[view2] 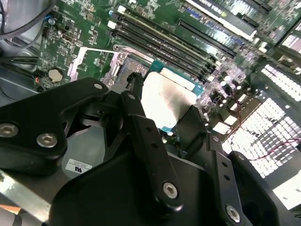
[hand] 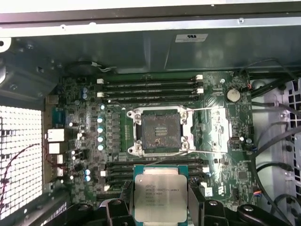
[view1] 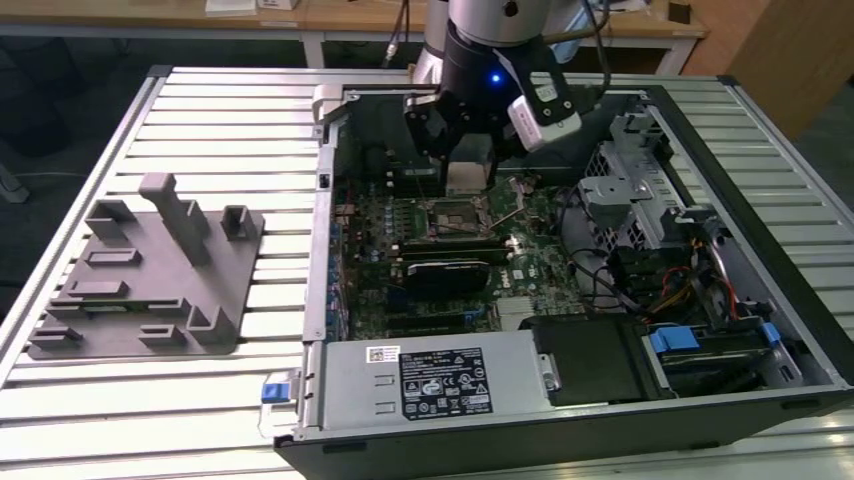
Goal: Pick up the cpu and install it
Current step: 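Pick up the cpu and move it towards the insertion slot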
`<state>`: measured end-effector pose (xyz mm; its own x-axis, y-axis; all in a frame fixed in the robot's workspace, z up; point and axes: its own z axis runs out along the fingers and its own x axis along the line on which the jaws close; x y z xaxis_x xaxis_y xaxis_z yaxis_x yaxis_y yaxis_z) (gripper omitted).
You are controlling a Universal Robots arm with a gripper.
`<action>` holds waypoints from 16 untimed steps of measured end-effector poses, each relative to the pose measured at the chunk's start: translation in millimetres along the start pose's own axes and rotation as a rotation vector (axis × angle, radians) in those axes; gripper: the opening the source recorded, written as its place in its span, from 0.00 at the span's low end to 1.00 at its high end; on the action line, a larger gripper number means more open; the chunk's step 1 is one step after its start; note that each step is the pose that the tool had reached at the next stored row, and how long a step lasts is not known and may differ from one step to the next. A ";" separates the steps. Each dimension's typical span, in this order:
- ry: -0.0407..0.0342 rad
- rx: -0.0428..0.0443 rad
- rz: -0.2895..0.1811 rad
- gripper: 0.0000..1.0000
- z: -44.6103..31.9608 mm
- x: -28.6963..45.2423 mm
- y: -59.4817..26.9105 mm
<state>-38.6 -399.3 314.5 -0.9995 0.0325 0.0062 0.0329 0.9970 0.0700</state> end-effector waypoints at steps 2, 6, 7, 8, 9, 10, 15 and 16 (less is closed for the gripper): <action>0.0001 0.0002 0.000 0.54 2.8 -0.7 2.5; 0.0000 0.0003 0.000 0.54 8.7 -2.3 7.8; 0.0000 0.0007 0.000 0.54 10.0 -2.6 9.3; 0.0000 0.0009 0.000 0.54 11.3 -2.9 10.8; 0.0001 0.0014 0.000 0.54 12.5 -3.1 12.4; 0.0000 0.0016 0.000 0.54 13.8 -3.3 13.9; 0.0000 0.0047 -0.002 0.54 20.7 -3.5 21.5; 0.0000 0.0052 -0.002 0.54 21.8 -3.5 22.8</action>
<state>-34.5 -375.1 294.4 -0.9995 0.0306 0.0061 0.0309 0.9974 0.0649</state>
